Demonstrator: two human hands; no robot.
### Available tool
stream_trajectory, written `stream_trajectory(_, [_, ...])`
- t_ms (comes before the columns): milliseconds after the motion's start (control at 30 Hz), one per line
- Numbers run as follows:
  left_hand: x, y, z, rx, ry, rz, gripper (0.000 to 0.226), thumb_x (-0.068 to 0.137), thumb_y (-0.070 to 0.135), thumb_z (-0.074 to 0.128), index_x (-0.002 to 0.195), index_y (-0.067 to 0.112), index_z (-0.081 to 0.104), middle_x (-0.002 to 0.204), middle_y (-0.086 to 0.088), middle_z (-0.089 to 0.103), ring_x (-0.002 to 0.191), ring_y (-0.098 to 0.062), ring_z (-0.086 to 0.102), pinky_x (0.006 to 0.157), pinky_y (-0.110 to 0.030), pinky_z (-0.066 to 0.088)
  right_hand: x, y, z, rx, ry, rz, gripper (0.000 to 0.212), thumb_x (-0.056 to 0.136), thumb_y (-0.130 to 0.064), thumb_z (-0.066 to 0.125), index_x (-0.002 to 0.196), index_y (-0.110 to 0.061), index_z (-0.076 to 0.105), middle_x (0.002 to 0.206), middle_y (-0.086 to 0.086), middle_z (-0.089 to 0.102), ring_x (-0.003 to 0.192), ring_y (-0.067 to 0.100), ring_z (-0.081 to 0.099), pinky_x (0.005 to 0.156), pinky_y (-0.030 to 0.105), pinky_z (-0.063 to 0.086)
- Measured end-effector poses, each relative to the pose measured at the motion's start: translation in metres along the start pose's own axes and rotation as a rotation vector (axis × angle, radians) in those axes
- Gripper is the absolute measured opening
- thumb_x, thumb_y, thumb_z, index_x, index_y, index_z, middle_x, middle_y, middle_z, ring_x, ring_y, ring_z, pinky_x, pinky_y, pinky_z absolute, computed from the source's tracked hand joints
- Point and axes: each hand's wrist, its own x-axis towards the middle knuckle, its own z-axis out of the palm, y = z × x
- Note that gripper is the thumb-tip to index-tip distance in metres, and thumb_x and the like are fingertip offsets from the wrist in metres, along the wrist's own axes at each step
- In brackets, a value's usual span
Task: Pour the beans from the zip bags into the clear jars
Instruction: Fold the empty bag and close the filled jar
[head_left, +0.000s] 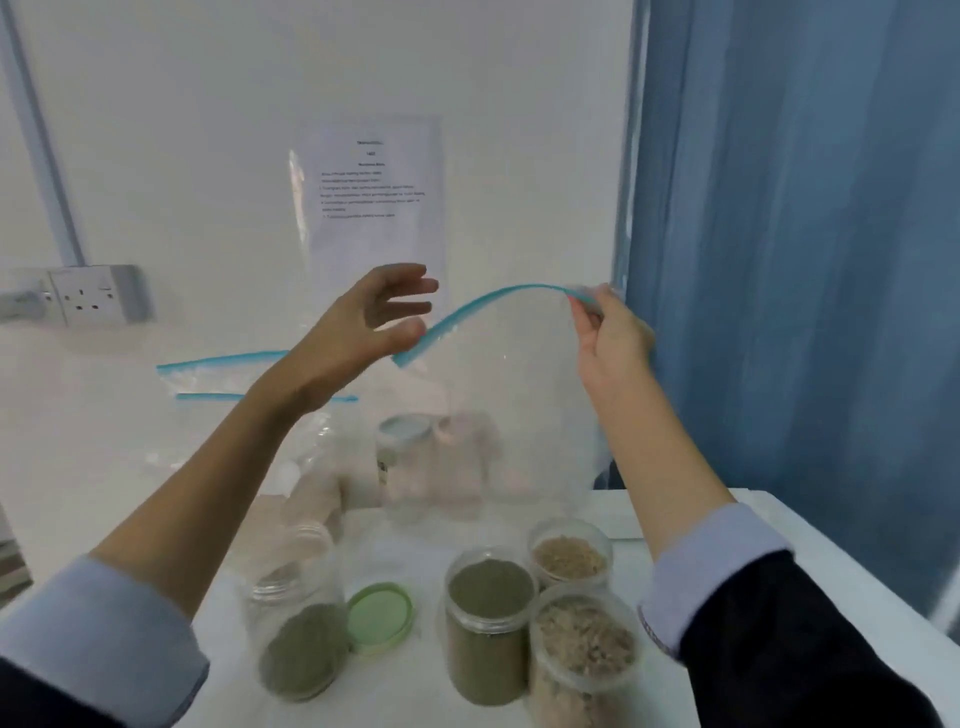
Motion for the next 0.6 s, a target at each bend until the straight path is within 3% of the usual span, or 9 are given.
stream_trajectory(100, [0.024, 0.015, 0.065, 0.055, 0.178, -0.018, 0.06, 0.071, 0.032, 0.08, 0.123, 0.02, 0.051, 0.119, 0.006, 0.062, 0.106, -0.007, 0.062, 0.092, -0.028, 0.053, 0.013, -0.039, -0.01, -0.045, -0.033, 0.013, 0.019, 0.089, 0.013, 0.045, 0.077, 0.001, 0.052, 0.075, 0.014, 0.051, 0.072, 0.02, 0.056, 0.069, 0.026, 0.058])
stream_trajectory(167, [0.036, 0.021, 0.1, 0.084, 0.149, -0.081, 0.061, 0.074, 0.037, 0.076, 0.126, 0.021, 0.048, 0.124, 0.005, 0.059, 0.11, -0.011, 0.059, 0.098, -0.036, 0.05, 0.021, -0.067, -0.02, -0.046, -0.065, 0.002, 0.027, 0.083, 0.021, 0.032, 0.086, 0.002, 0.051, 0.078, 0.012, 0.048, 0.079, 0.024, 0.056, 0.073, 0.025, 0.059])
stream_trajectory(267, [0.053, 0.029, 0.156, 0.18, 0.037, -0.144, 0.081, 0.077, 0.042, 0.073, 0.143, 0.02, 0.03, 0.143, 0.002, 0.04, 0.125, -0.014, 0.045, 0.102, -0.031, 0.041, 0.03, -0.102, -0.032, -0.056, -0.113, -0.03, 0.038, 0.082, 0.026, 0.026, 0.104, 0.002, 0.045, 0.086, 0.008, 0.045, 0.087, 0.023, 0.055, 0.096, 0.034, 0.049])
stream_trajectory(367, [0.069, 0.039, 0.199, 0.248, 0.176, -0.139, 0.082, 0.079, 0.031, 0.074, 0.144, 0.015, 0.027, 0.149, -0.004, 0.032, 0.131, -0.017, 0.037, 0.107, -0.033, 0.036, 0.032, -0.124, -0.044, -0.146, -0.17, -0.031, 0.033, 0.085, 0.025, 0.035, 0.103, 0.0, 0.045, 0.087, 0.011, 0.048, 0.077, 0.018, 0.057, 0.093, 0.033, 0.051])
stream_trajectory(433, [0.082, 0.041, 0.211, 0.21, 0.204, -0.153, 0.049, 0.085, 0.02, 0.069, 0.128, 0.01, 0.05, 0.131, -0.006, 0.054, 0.115, -0.016, 0.053, 0.102, -0.036, 0.043, 0.037, -0.138, -0.052, -0.255, -0.201, -0.065, 0.024, 0.086, 0.021, 0.045, 0.092, -0.002, 0.048, 0.09, 0.012, 0.05, 0.078, 0.017, 0.059, 0.079, 0.028, 0.057])
stream_trajectory(500, [0.089, 0.04, 0.215, 0.087, 0.145, -0.17, 0.01, 0.091, 0.011, 0.059, 0.099, 0.006, 0.064, 0.091, -0.004, 0.071, 0.082, -0.017, 0.069, 0.085, -0.035, 0.054, 0.048, -0.154, -0.065, -0.462, -0.197, -0.223, 0.027, 0.085, 0.014, 0.053, 0.082, -0.011, 0.047, 0.092, 0.01, 0.055, 0.082, 0.021, 0.064, 0.063, 0.023, 0.057])
stream_trajectory(600, [0.1, 0.043, 0.22, 0.021, 0.039, -0.177, 0.011, 0.093, 0.007, 0.055, 0.091, 0.003, 0.064, 0.072, -0.006, 0.068, 0.058, -0.014, 0.068, 0.065, -0.024, 0.058, 0.071, -0.178, -0.09, -0.883, -0.182, -0.623, 0.019, 0.087, -0.002, 0.059, 0.079, -0.016, 0.05, 0.08, 0.003, 0.066, 0.074, 0.02, 0.069, 0.056, 0.023, 0.05])
